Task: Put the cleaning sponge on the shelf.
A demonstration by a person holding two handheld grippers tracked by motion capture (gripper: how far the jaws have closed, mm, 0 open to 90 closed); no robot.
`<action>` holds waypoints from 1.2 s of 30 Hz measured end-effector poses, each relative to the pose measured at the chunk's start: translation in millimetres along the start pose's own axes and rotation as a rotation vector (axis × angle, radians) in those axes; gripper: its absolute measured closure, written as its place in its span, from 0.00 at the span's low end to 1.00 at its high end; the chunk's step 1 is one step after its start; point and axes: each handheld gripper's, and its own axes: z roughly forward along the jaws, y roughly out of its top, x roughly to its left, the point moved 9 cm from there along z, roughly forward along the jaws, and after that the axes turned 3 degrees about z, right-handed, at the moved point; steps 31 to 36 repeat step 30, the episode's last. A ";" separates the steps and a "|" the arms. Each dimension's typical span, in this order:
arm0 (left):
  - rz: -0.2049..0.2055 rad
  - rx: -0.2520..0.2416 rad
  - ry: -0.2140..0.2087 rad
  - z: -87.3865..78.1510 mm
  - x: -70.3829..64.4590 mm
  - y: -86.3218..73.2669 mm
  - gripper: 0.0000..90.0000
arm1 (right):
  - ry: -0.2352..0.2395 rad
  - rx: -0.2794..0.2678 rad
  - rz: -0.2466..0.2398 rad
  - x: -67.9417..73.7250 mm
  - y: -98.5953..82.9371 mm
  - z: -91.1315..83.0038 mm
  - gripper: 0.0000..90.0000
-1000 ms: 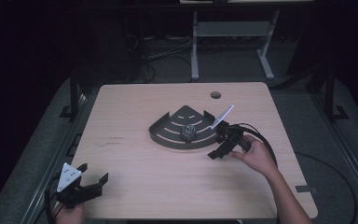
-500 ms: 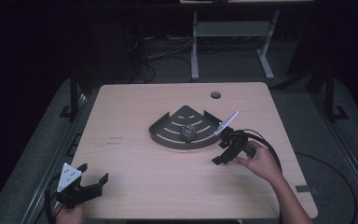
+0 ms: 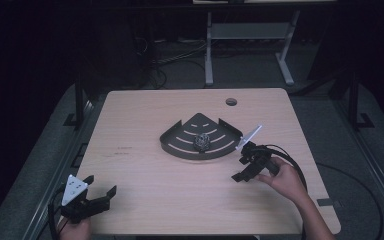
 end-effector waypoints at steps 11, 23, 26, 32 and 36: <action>0.000 -0.002 0.000 0.6 -1.0 0.2 0.15 | -0.004 -0.021 0.003 4.7 -12.4 -4.7 0.23; 0.005 0.001 -0.003 0.6 -2.4 0.3 0.15 | -0.009 -0.028 0.021 7.9 -29.3 -5.7 0.23; 0.004 0.001 -0.004 1.4 -3.0 0.3 0.15 | -0.002 -0.034 0.027 11.3 -34.9 -4.9 0.23; 0.007 0.004 -0.002 1.8 -3.2 0.6 0.15 | -0.005 -0.038 0.016 14.3 -35.6 -4.8 0.23; 0.007 0.004 -0.002 1.8 -3.2 0.6 0.15 | -0.005 -0.038 0.016 14.3 -35.6 -4.8 0.23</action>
